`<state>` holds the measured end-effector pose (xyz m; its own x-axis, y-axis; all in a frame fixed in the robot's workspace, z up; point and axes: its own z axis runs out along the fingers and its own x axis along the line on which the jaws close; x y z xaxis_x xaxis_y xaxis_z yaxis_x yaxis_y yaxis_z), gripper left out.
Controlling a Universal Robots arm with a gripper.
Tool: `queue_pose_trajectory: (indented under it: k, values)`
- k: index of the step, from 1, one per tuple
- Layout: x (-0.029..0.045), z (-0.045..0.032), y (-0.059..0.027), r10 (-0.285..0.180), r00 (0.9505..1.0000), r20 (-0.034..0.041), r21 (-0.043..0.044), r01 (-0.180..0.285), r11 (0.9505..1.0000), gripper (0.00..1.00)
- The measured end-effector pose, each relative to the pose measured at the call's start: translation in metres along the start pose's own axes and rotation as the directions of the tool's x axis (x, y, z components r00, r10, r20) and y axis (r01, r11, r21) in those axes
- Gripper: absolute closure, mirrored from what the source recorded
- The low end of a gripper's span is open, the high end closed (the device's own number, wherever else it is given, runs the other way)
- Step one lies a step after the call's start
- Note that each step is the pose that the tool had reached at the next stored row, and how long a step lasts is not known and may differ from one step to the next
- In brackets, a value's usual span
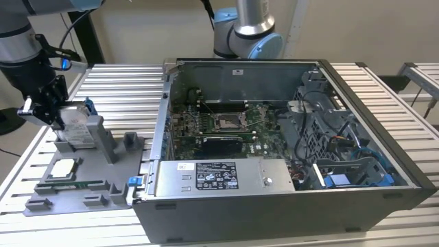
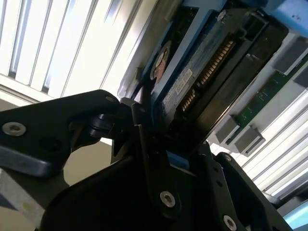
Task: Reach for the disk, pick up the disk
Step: 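Pick up the disk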
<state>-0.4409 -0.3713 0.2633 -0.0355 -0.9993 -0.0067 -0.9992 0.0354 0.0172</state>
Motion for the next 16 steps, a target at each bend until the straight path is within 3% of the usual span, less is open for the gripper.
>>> queue_pose_trajectory:
  k: [6,16]
  values:
    - [0.0000,-0.0013,0.0001,0.000,1.0000,-0.0002,-0.0003,0.000,1.0000,1.00]
    - [-0.0001,-0.0113,0.0002,0.000,1.0000,0.0000,0.0000,0.000,1.0000,1.00]
